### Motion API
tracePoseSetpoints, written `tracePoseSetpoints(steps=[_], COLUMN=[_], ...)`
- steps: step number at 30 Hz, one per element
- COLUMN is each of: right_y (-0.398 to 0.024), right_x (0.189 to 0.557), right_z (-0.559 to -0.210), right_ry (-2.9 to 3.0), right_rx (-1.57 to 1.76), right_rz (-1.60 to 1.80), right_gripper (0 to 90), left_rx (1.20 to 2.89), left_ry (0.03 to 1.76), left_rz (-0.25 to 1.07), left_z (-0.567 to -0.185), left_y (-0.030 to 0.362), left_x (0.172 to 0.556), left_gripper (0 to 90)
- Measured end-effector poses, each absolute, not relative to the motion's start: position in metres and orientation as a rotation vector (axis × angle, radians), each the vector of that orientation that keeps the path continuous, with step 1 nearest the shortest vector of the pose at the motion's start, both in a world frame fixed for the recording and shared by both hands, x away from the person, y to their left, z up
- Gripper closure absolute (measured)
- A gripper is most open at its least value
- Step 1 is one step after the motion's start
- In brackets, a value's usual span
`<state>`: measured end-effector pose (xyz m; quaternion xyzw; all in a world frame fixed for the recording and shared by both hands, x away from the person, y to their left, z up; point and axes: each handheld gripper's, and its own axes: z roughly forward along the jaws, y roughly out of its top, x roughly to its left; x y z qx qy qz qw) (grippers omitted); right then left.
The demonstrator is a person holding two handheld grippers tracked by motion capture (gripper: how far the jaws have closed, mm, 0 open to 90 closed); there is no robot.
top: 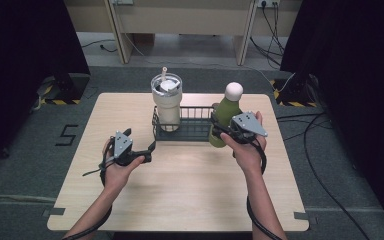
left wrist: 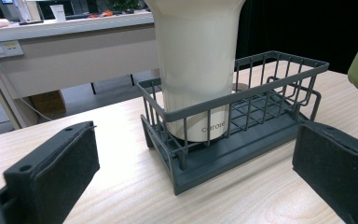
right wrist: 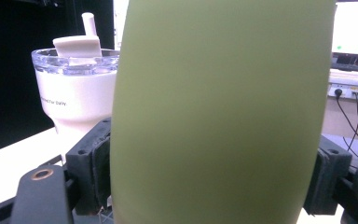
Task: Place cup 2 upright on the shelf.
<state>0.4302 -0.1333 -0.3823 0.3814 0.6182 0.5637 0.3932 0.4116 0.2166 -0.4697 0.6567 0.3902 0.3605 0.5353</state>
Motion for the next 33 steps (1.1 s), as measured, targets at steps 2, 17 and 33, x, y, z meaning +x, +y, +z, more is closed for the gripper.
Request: tracePoseSetpoints(steps=[2,17,33], right_y=[-0.133,-0.127,-0.124], right_x=[0.431,0.437,0.444], right_z=[-0.382,-0.372,-0.371], right_ry=[1.568,1.549,1.544], right_rx=[0.971,0.967,0.979], right_rz=[1.432,1.439,1.437], right_gripper=[21.6,21.6,21.6], left_rx=[1.562,1.56,1.56], left_ry=[0.933,0.936,0.937], left_rz=[0.858,0.86,0.863], left_z=[-0.47,-0.469,-0.469], left_y=[0.217,0.218,0.218], left_x=[0.412,0.41,0.41], left_gripper=[0.0,0.0,0.0])
